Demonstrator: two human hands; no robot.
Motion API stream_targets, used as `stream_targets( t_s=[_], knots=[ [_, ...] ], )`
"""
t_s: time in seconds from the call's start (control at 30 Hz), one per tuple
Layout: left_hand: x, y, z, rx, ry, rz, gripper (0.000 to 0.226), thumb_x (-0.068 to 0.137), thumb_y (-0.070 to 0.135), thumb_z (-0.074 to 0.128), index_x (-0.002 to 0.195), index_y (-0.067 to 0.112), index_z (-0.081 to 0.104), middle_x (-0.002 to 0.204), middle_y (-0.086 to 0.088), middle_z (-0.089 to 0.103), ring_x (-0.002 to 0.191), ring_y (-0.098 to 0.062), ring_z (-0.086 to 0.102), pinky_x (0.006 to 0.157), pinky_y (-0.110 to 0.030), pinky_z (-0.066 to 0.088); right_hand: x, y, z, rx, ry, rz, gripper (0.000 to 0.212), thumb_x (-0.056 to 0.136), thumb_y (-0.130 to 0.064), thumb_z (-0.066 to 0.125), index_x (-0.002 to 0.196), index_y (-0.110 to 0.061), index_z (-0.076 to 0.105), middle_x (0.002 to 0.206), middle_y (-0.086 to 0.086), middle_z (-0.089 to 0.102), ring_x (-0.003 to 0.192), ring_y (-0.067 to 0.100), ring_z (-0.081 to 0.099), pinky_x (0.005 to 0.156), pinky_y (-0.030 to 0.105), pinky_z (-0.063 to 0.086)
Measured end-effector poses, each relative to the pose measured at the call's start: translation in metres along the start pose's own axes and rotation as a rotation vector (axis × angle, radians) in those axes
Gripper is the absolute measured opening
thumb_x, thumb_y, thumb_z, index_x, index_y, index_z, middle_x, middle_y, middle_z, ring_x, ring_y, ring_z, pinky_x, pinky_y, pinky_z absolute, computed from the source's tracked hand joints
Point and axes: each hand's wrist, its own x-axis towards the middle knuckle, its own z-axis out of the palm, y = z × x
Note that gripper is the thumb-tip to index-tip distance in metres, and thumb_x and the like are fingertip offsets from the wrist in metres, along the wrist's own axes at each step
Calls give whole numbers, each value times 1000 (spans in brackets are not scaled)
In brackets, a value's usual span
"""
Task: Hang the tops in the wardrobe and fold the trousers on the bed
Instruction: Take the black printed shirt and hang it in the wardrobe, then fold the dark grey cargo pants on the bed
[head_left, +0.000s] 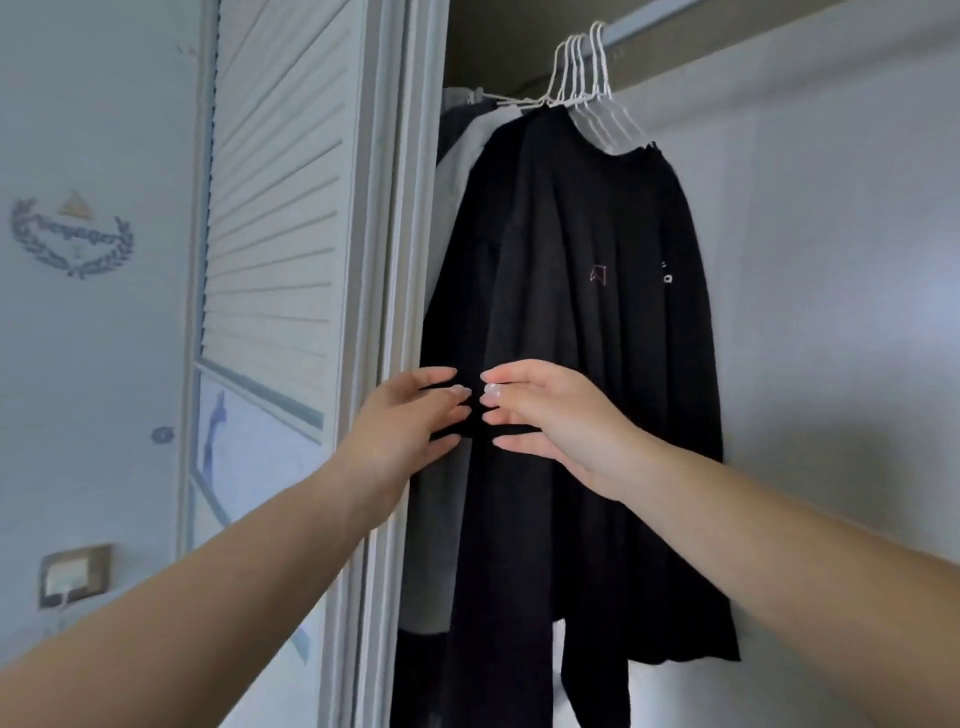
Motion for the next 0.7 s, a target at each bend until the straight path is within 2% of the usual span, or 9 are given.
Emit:
stream_targets(
  t_s=[0.23,0.5,0.7],
  knots=[
    [-101,-30,-61,71,134,-149,17,93,17,60,110,14,63,102,-4,70,96,-14,67,88,-32,53,-63,40,75,118,-230,132,17,92,-16,61,108,-15,65,99,2,67,87,10,65,78,30,58],
    [-216,-43,-145,86,440,-284,8,93,13,60,97,19,64,87,5,69,82,-9,65,80,-28,52,-119,62,185,267,-505,262,8,91,-11,60,96,-15,65,85,1,66,76,11,64,71,28,57],
    [-303,-33,-219,87,662,-340,12,92,15,62,103,16,66,91,2,70,79,-8,65,77,-27,53,-152,55,279,306,-707,291,8,92,-11,60,94,-16,65,85,0,66,73,7,64,67,25,57]
  ],
)
